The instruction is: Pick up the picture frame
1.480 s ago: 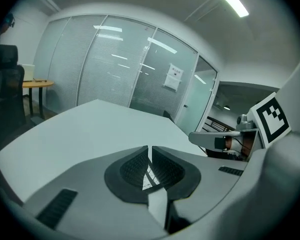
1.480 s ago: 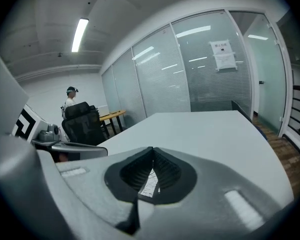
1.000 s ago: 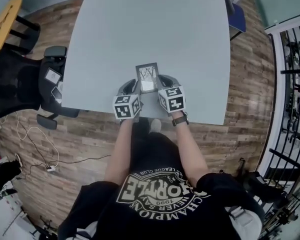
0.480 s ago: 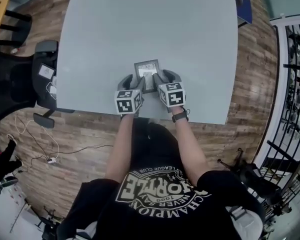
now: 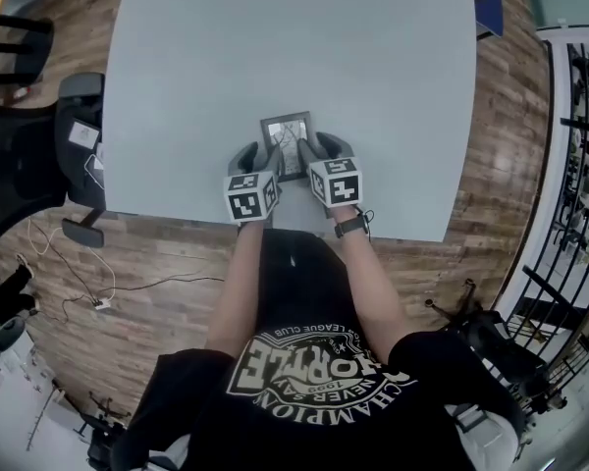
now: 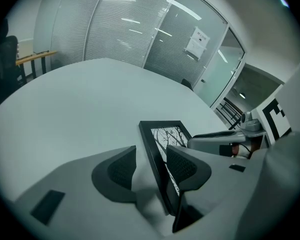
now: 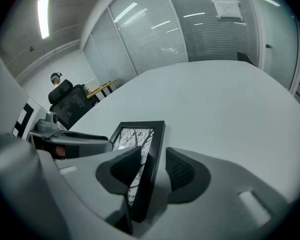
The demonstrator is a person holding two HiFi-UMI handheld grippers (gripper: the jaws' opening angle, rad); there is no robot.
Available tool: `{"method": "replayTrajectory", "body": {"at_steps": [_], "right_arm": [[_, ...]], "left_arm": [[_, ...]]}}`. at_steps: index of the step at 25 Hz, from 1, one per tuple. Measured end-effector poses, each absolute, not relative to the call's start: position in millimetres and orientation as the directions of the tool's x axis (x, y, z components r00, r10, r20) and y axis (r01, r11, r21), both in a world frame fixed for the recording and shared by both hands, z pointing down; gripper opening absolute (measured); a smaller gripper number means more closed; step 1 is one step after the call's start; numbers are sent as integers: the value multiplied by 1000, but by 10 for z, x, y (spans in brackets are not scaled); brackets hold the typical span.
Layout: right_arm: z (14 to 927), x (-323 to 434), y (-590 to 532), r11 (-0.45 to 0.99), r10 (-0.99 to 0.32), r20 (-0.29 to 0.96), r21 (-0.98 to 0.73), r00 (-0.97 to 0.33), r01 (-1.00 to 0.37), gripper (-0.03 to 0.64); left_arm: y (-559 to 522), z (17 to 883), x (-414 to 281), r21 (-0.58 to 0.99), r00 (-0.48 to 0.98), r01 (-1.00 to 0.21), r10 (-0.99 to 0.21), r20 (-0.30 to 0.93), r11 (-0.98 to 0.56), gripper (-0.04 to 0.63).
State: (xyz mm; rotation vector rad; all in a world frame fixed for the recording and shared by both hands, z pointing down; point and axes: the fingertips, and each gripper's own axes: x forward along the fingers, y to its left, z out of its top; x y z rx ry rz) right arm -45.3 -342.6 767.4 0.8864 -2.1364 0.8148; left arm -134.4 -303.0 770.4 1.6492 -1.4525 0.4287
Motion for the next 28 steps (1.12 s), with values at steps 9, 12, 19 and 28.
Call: {"method": "replayTrajectory", "body": {"at_steps": [9, 12, 19, 28], "right_arm": [[7674, -483, -3414, 547, -347, 773, -293, -531, -784, 90], [7672, -444, -3415, 489, -349, 776, -329, -526, -808, 69], [7429, -402, -3378, 460, -390, 752, -340, -531, -820, 67], [6650, -382, -3516, 497, -513, 660, -292, -548, -817, 67]], "left_arm": [[-3046, 7723, -1289, 371, 264, -926, -590, 763, 65, 87], [-3050, 7714, -1292, 392, 278, -917, -579, 767, 79, 80], [-3076, 7442, -1280, 367, 264, -929, -609, 748, 48, 72], [-3232, 6658, -1262, 330, 250, -944, -711, 657, -27, 72]]}}
